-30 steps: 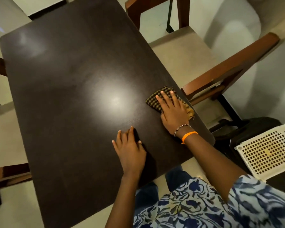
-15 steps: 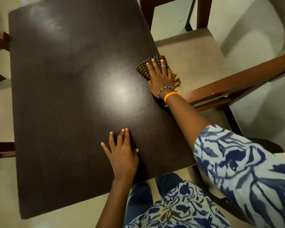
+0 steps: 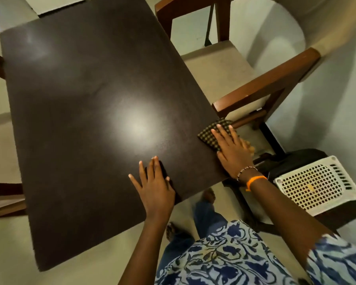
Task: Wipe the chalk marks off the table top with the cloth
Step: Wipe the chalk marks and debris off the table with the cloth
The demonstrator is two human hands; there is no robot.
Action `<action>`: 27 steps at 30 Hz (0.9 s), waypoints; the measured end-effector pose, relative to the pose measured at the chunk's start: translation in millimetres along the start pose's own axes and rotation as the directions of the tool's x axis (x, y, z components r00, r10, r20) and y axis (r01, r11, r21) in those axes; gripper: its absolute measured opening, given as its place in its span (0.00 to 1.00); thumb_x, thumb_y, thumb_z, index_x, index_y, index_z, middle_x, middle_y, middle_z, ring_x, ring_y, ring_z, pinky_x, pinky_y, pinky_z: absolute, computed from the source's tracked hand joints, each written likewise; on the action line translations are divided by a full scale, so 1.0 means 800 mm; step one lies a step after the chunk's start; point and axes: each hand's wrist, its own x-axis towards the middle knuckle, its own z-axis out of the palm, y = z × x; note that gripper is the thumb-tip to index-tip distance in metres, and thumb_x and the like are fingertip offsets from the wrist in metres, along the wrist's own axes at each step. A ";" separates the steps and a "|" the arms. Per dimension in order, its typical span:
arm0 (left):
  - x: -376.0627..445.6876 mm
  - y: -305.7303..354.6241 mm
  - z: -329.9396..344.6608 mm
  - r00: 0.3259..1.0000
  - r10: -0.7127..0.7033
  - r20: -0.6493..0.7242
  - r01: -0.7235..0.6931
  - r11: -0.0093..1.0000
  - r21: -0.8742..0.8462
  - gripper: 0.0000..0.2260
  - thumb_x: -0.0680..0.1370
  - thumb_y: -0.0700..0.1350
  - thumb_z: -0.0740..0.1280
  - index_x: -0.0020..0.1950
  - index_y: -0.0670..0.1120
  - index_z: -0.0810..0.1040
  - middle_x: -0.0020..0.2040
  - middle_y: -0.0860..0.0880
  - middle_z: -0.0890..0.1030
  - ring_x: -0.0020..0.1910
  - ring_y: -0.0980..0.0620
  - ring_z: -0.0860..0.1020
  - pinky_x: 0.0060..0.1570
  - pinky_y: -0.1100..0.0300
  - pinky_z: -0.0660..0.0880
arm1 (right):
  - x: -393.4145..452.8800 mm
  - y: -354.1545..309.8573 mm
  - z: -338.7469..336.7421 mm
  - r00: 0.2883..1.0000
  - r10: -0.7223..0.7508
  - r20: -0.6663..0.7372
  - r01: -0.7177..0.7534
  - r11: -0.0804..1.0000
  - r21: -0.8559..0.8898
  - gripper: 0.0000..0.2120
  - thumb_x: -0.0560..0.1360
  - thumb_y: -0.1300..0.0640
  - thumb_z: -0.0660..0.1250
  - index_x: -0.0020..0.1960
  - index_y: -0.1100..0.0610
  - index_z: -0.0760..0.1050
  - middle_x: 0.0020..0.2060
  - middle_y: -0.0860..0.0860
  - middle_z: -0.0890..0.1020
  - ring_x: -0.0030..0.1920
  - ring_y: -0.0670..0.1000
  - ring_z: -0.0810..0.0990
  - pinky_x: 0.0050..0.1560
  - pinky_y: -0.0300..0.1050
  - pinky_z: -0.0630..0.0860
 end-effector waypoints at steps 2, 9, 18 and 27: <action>-0.023 -0.021 0.000 1.000 0.018 0.015 -0.018 1.000 0.006 0.31 0.77 0.48 0.63 0.77 0.46 0.53 0.77 0.47 0.57 0.77 0.45 0.44 0.69 0.44 0.31 | -0.027 -0.002 0.013 0.995 0.083 -0.054 -0.082 0.996 0.023 0.30 0.75 0.53 0.53 0.76 0.50 0.49 0.77 0.50 0.52 0.76 0.57 0.46 0.72 0.61 0.53; -0.082 -0.095 -0.001 1.000 -0.025 -0.008 0.025 1.000 0.008 0.32 0.76 0.44 0.66 0.76 0.42 0.55 0.75 0.43 0.61 0.77 0.43 0.50 0.70 0.42 0.36 | -0.067 -0.144 0.076 0.997 -0.012 -0.072 0.011 1.000 -0.012 0.34 0.71 0.54 0.66 0.74 0.52 0.58 0.74 0.53 0.61 0.74 0.61 0.58 0.64 0.62 0.65; -0.126 -0.137 -0.005 0.992 -0.086 -0.091 0.091 0.994 0.053 0.33 0.70 0.31 0.63 0.75 0.41 0.58 0.72 0.42 0.66 0.76 0.43 0.53 0.71 0.39 0.40 | -0.107 -0.240 0.121 0.851 -0.526 0.004 0.526 0.850 -0.018 0.28 0.71 0.52 0.56 0.72 0.49 0.63 0.72 0.49 0.66 0.73 0.56 0.62 0.63 0.55 0.69; -0.140 -0.095 0.010 0.998 0.040 0.043 -0.044 0.994 0.104 0.34 0.72 0.42 0.68 0.75 0.43 0.59 0.70 0.44 0.69 0.77 0.42 0.52 0.69 0.40 0.38 | -0.101 -0.082 0.078 0.945 -0.315 -0.087 0.305 0.945 -0.115 0.31 0.69 0.54 0.60 0.72 0.48 0.62 0.72 0.50 0.67 0.71 0.57 0.65 0.59 0.57 0.71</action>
